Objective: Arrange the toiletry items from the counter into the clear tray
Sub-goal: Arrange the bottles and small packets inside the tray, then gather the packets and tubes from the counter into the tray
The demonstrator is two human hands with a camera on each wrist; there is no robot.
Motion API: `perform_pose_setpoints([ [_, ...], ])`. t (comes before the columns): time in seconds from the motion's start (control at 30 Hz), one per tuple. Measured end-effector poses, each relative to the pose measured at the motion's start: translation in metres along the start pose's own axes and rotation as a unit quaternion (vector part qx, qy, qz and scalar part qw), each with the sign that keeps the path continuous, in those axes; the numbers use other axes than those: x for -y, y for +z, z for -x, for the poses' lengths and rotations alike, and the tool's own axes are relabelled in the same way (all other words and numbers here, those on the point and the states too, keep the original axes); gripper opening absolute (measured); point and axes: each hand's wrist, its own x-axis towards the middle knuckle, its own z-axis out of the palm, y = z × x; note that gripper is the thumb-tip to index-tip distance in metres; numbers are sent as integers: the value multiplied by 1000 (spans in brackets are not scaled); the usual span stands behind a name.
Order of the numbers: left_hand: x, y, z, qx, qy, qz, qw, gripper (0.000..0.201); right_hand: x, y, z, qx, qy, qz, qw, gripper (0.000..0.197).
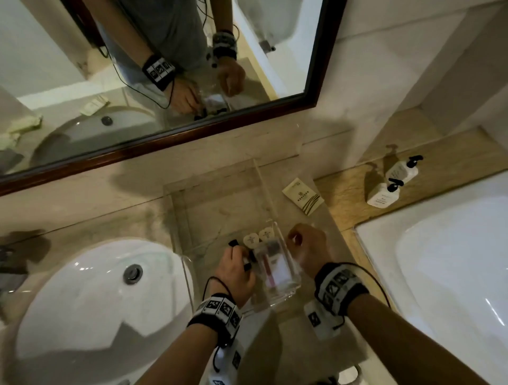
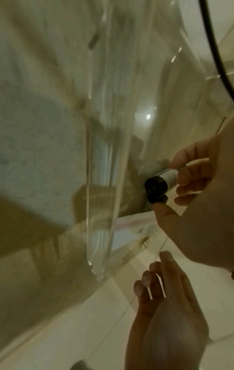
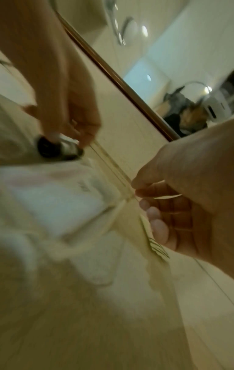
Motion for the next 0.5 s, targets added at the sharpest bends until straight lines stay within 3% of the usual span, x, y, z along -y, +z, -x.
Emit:
perform_pose_setpoints([
  [0.17, -1, -9, 3, -19, -32, 12, 999, 20, -11, -36, -63, -59, 68, 44, 995, 15],
  [0.3, -9, -17, -4, -30, -42, 36, 998, 16, -11, -39, -102, -23, 95, 75, 992, 20],
  [0.5, -46, -26, -35, -50, -33, 90, 994, 16, -9, -35, -136, 25, 107, 90, 990, 46],
])
